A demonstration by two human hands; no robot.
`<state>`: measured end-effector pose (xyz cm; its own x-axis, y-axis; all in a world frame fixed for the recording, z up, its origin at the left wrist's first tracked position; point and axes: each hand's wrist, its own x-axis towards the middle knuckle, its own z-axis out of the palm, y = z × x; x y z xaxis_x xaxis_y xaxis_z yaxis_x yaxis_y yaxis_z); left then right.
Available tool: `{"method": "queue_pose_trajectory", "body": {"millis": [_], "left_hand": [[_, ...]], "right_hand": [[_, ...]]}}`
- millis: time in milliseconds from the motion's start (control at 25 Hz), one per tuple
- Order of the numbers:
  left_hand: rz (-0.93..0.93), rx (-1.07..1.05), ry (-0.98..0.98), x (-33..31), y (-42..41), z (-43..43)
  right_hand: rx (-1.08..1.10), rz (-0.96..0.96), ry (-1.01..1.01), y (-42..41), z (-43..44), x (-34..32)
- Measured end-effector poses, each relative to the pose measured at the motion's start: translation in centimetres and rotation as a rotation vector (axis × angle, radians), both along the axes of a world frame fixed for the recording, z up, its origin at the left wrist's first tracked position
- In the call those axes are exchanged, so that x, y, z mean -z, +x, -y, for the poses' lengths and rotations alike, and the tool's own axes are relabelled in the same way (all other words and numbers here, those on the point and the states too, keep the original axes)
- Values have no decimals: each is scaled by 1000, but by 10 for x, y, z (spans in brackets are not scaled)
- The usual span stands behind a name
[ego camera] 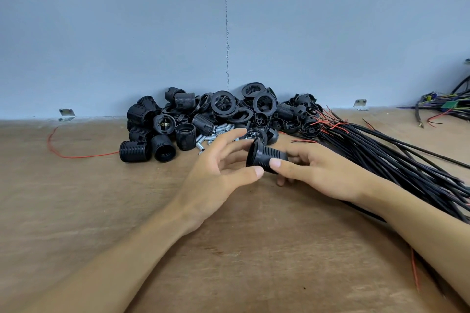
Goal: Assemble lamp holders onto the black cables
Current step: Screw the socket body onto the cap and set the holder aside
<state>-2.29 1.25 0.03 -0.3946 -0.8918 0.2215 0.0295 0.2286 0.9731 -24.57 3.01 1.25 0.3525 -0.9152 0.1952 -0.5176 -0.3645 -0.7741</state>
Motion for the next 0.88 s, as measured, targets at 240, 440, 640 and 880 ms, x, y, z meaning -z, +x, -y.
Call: {"method": "queue_pose_trajectory", "body": {"millis": [240,440,640,880], "left_hand": [[-143,-79,-55,-9,0,-4],[-20,-142,47,1,-1,1],[177,-125,6,2,-3,1],[309,-121,-114,2,-5,-2]], "right_hand": [[100,-53,-28,0,2,3],[133,-37,-64,0,0,4],[307,-80,-130,-5,3,2],[512,-289,-387,-6,5,-14]]}}
